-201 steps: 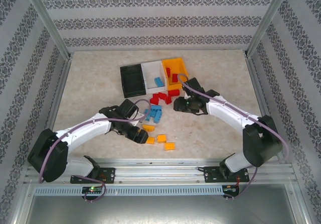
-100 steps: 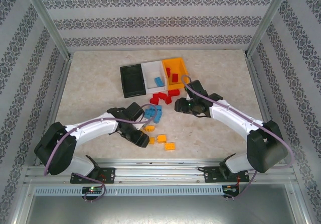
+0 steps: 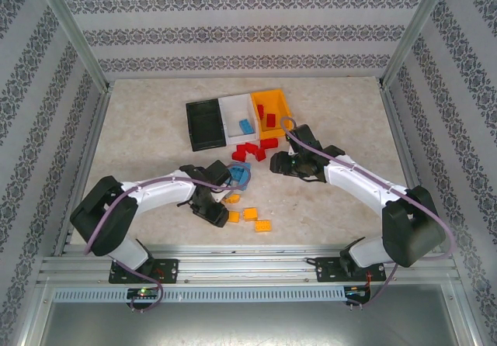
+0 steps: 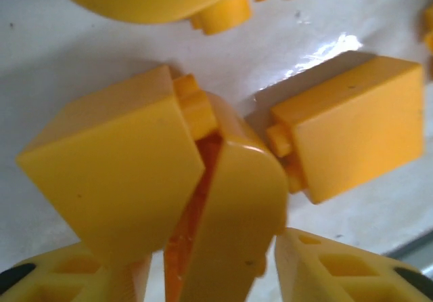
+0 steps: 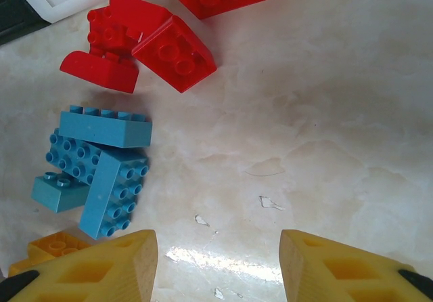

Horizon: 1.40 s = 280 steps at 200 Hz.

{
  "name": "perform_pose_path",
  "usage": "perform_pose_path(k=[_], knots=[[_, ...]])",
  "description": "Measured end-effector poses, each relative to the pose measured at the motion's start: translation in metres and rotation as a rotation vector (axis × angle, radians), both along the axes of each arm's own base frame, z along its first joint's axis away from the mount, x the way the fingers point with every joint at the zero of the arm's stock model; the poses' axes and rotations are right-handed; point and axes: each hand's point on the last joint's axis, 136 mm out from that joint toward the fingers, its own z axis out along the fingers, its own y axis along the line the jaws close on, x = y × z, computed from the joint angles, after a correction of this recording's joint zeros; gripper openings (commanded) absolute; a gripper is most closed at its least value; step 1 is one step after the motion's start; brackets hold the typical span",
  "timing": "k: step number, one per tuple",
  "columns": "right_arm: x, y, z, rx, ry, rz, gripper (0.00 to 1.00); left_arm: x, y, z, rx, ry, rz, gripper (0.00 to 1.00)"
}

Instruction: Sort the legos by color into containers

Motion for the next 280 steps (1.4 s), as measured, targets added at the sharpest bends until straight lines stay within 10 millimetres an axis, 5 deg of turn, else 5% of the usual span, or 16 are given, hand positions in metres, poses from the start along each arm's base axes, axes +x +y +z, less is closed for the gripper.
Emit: perform_pose_path(k=[43, 65, 114, 165, 194, 219, 280], knots=[[-0.003, 0.002, -0.001, -0.001, 0.006, 0.010, 0.57, 0.001, 0.004, -0.001, 0.029, -0.003, 0.012, 0.19], [-0.014, 0.006, -0.003, -0.016, 0.024, 0.049, 0.65, 0.002, 0.005, 0.000, 0.034, -0.004, 0.013, 0.16], [-0.081, 0.016, -0.018, -0.077, 0.136, 0.190, 0.72, 0.002, 0.007, 0.011, 0.022, -0.029, 0.019, 0.11], [-0.142, 0.041, -0.052, -0.213, 0.248, 0.319, 0.73, 0.023, 0.004, 0.074, -0.096, -0.174, 0.079, 0.11], [-0.152, 0.043, -0.075, -0.293, 0.299, 0.324, 0.73, 0.053, 0.026, 0.115, -0.156, -0.261, 0.207, 0.11], [-0.149, 0.059, -0.074, -0.292, 0.281, 0.325, 0.73, 0.077, 0.051, 0.138, -0.178, -0.312, 0.326, 0.11], [-0.146, 0.077, -0.077, -0.282, 0.273, 0.330, 0.71, 0.098, 0.072, 0.138, -0.206, -0.269, 0.422, 0.11]])
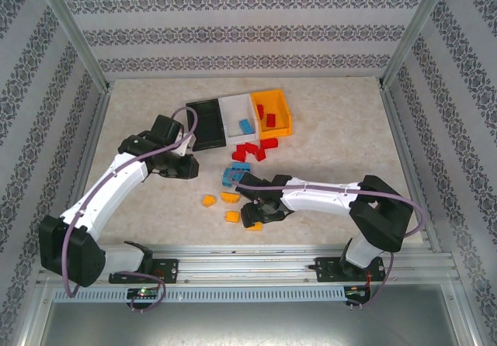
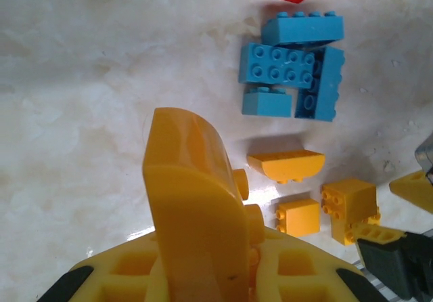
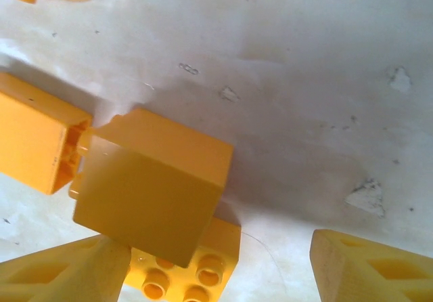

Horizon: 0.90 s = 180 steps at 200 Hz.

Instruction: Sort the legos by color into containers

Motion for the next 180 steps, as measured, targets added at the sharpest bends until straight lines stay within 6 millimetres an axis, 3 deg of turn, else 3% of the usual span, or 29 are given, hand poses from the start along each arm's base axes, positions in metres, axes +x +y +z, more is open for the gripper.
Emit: perform_pose_path(k=[38, 76, 106, 126, 144, 180], knots=[[0.001, 0.004, 0.000, 0.011, -0.006, 0.000, 0.71, 0.036, 0.013, -0.006, -0.018, 0.025, 0.077, 0.11], [0.002, 0.001, 0.000, 0.023, -0.014, -0.010, 0.71, 0.094, 0.005, -0.006, -0.022, -0.004, 0.090, 0.11], [0.009, -0.019, 0.000, 0.041, -0.024, -0.064, 0.71, 0.147, -0.002, -0.007, -0.008, -0.035, 0.100, 0.11], [0.015, -0.047, 0.002, 0.017, -0.034, -0.124, 0.72, 0.181, -0.005, -0.011, 0.008, -0.057, 0.109, 0.11], [0.014, -0.064, 0.006, -0.007, -0.043, -0.148, 0.72, 0.203, -0.005, -0.019, 0.026, -0.061, 0.114, 0.28], [0.012, -0.066, 0.020, 0.037, -0.072, -0.149, 0.73, 0.221, -0.004, -0.035, 0.053, -0.040, 0.118, 0.39]])
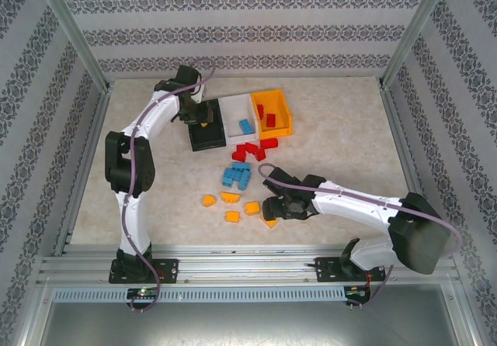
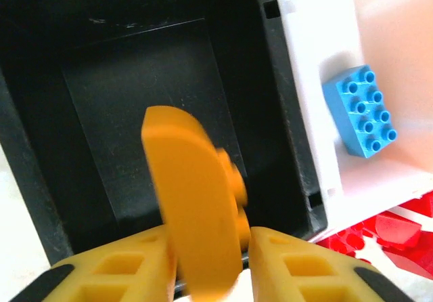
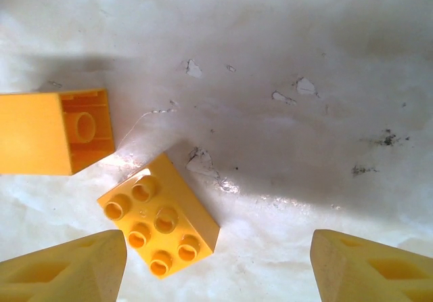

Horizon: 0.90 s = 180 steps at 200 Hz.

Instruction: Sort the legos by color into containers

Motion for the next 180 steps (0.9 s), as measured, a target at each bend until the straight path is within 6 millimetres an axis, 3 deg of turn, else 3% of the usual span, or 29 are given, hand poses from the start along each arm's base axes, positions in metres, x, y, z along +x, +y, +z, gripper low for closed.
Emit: perform_pose_path(k=[24, 57, 86, 126, 145, 180], knots=[[0.000, 0.000, -0.001, -0.001, 0.002, 0.000, 0.73, -0.004, 0.001, -0.001, 0.006, 0.014, 0.001, 0.46], [-0.005, 0.002, -0.014, -0.041, 0.034, 0.032, 0.73, -0.017, 0.005, 0.013, 0.009, 0.006, 0.002, 0.51], [-0.006, 0.013, -0.018, -0.061, 0.031, 0.105, 0.72, -0.041, 0.008, 0.048, -0.009, -0.046, 0.001, 0.54], [-0.007, 0.023, -0.019, -0.065, 0.014, 0.184, 0.70, -0.097, 0.018, 0.099, -0.041, -0.148, 0.003, 0.56], [-0.007, 0.026, -0.018, -0.065, 0.005, 0.204, 0.70, -0.112, 0.021, 0.105, -0.045, -0.166, 0.003, 0.57], [-0.007, 0.024, -0.011, -0.078, -0.026, 0.211, 0.70, -0.133, 0.025, 0.094, -0.039, -0.139, 0.003, 0.60]])
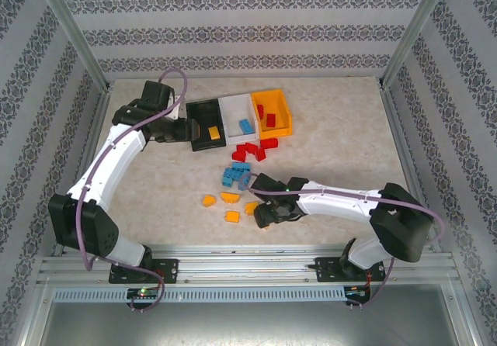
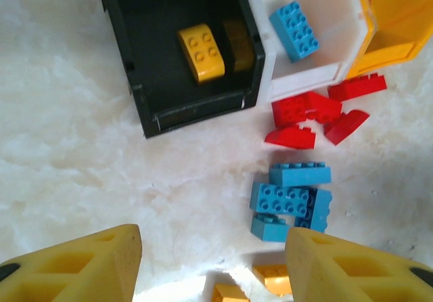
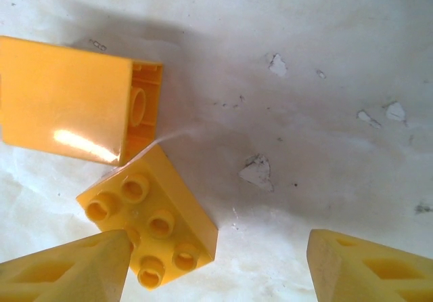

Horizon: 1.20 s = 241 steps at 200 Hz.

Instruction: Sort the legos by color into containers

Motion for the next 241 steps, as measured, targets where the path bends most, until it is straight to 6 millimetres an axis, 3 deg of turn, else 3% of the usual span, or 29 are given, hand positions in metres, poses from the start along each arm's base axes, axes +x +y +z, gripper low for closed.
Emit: perform_pose_path(k=[44, 81, 106, 150, 169, 204, 241], knots=[[0.002, 0.009, 0.027, 0.094, -0.056, 0.030, 0.71, -0.017, 0.002, 0.007, -0.011, -0.024, -0.003, 0.61], [-0.005, 0.010, 0.005, 0.036, -0.004, 0.073, 0.71, -0.034, 0.000, 0.005, -0.044, -0.017, -0.016, 0.61], [-0.009, 0.010, -0.011, -0.021, 0.029, 0.101, 0.70, -0.051, -0.004, -0.009, -0.076, 0.030, -0.024, 0.62], [-0.001, 0.016, -0.020, -0.058, 0.022, 0.115, 0.66, -0.084, -0.009, -0.032, -0.120, 0.111, -0.052, 0.64], [0.001, 0.017, -0.023, -0.068, 0.020, 0.118, 0.58, -0.099, -0.008, -0.043, -0.120, 0.148, -0.056, 0.66], [0.005, 0.020, -0.025, -0.081, 0.014, 0.126, 0.33, -0.112, -0.009, -0.057, -0.129, 0.198, -0.063, 0.67], [0.006, 0.022, -0.020, -0.063, 0.004, 0.117, 0.28, -0.114, -0.014, -0.060, -0.160, 0.207, -0.079, 0.67]])
